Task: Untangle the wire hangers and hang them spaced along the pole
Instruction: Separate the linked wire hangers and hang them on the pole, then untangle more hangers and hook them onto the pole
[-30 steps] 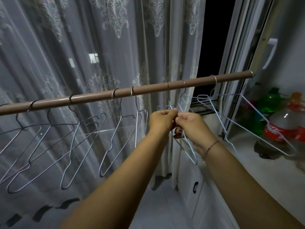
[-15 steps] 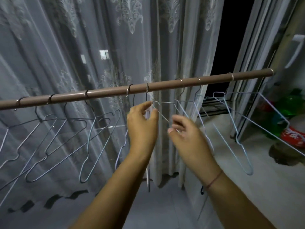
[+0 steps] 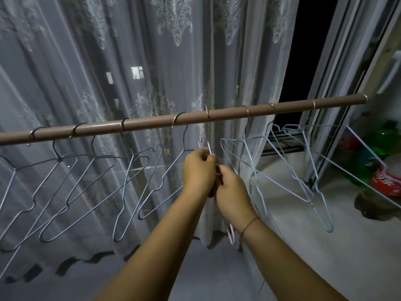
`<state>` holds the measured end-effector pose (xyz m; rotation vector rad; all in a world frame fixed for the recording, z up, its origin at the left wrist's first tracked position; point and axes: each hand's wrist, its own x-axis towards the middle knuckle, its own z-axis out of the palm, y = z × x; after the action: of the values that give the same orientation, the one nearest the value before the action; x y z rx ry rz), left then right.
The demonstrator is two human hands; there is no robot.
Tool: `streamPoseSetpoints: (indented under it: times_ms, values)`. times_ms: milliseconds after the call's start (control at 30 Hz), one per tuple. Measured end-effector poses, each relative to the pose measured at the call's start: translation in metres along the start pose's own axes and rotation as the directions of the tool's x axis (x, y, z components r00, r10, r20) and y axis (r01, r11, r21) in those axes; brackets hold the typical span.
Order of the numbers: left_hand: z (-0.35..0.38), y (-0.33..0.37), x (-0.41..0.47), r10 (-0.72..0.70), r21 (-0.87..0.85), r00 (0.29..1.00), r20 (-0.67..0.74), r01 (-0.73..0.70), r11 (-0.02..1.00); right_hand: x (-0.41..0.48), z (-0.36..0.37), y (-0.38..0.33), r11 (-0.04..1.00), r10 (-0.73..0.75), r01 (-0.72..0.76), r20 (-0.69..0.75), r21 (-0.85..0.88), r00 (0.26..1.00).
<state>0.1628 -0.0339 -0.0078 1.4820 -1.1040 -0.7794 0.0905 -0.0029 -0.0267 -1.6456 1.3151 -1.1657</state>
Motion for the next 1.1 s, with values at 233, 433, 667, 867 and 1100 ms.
streamPoseSetpoints:
  times_ms: [233, 433, 667, 867, 1100]
  values:
    - [0.014, 0.015, 0.021, -0.043, -0.031, 0.999, 0.016, 0.043, 0.999, 0.03, -0.012, -0.004, 0.997, 0.046, -0.047, -0.015, -0.062, 0.999]
    - [0.017, -0.027, 0.008, -0.13, -0.033, 0.988, 0.082, 0.133, 0.991, 0.01, -0.011, 0.033, 0.992, 0.118, -0.117, 0.023, -0.042, 0.993]
    - [-0.007, -0.086, -0.023, -0.211, -0.012, 0.972, 0.101, 0.213, 0.977, -0.004, -0.018, 0.074, 0.99, 0.114, -0.108, 0.054, -0.094, 0.992]
    - [-0.034, -0.116, -0.038, -0.168, 0.287, 0.962, 0.215, 0.102, 0.952, -0.015, -0.021, 0.087, 0.95, 0.016, 0.056, 0.226, -0.307, 0.974]
    - [-0.031, -0.124, -0.048, -0.056, 0.366, 0.968, 0.247, -0.04, 0.93, -0.04, -0.036, 0.087, 0.923, 0.057, 0.056, 0.279, -0.38, 0.958]
